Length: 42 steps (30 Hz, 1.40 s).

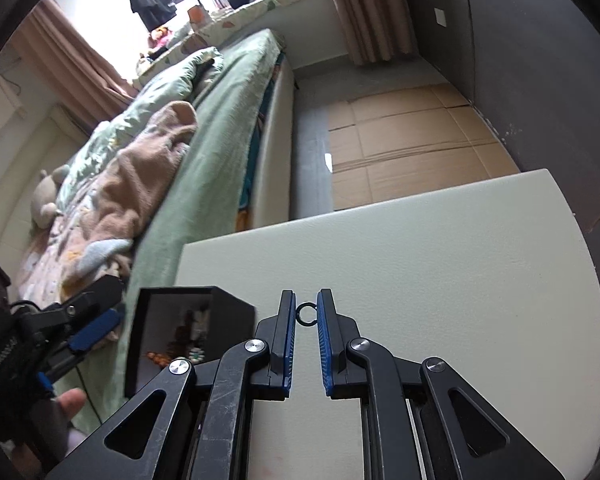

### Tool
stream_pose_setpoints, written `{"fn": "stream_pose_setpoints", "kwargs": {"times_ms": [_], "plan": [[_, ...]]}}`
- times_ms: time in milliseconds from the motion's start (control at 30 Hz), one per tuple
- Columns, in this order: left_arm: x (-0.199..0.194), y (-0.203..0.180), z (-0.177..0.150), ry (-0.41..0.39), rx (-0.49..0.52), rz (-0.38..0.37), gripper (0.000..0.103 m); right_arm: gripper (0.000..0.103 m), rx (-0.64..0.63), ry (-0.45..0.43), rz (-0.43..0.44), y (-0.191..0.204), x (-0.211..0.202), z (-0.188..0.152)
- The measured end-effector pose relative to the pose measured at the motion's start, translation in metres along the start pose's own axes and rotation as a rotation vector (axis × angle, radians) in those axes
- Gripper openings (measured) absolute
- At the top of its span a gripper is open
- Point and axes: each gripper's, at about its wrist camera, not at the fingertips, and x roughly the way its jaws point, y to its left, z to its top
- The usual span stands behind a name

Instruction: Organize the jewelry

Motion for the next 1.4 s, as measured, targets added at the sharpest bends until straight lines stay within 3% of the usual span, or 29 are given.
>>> {"fn": "stream_pose_setpoints", "kwargs": {"times_ms": [133,400,433,467,500,633,733,867,967,1067,1233,1400], "plan": [[-0.006,0.01,0.001,-0.017,-0.027,0.022,0.095,0.013,-0.024,-0.028,0.103,0.021,-0.003,0.0],[-0.017,0.038,-0.001,-0.026,-0.099,0.067,0.095,0.014,-0.038,-0.076,0.33,0.06,-0.006,-0.01],[-0.019,0.04,-0.001,-0.031,-0.101,0.072,0.095,0.019,-0.029,-0.07,0.359,0.061,-0.004,-0.01],[-0.02,0.04,-0.002,-0.035,-0.1,0.077,0.095,0.041,-0.017,-0.051,0.373,0.063,-0.002,-0.011],[-0.021,0.041,-0.002,-0.038,-0.096,0.08,0.095,0.064,0.0,-0.038,0.375,0.062,0.0,-0.012],[-0.025,0.037,-0.01,-0.034,-0.066,0.078,0.103,0.068,0.027,-0.069,0.365,0.055,-0.009,-0.017],[-0.029,0.03,-0.016,-0.04,-0.033,0.075,0.103,0.069,0.038,-0.075,0.336,0.047,-0.018,-0.021],[-0.036,0.017,-0.025,-0.051,0.017,0.081,0.103,0.09,0.048,-0.082,0.306,0.033,-0.033,-0.026],[-0.041,0.006,-0.033,-0.061,0.051,0.081,0.103,0.091,0.049,-0.088,0.285,0.024,-0.047,-0.031],[-0.047,-0.007,-0.042,-0.069,0.106,0.081,0.103,0.103,0.037,-0.113,0.276,0.015,-0.062,-0.036],[-0.058,-0.026,-0.056,-0.095,0.19,0.081,0.103,0.103,0.023,-0.15,0.232,0.0,-0.086,-0.043],[-0.073,-0.038,-0.066,-0.139,0.199,0.071,0.103,0.103,0.038,-0.185,0.16,-0.016,-0.108,-0.047]]}}
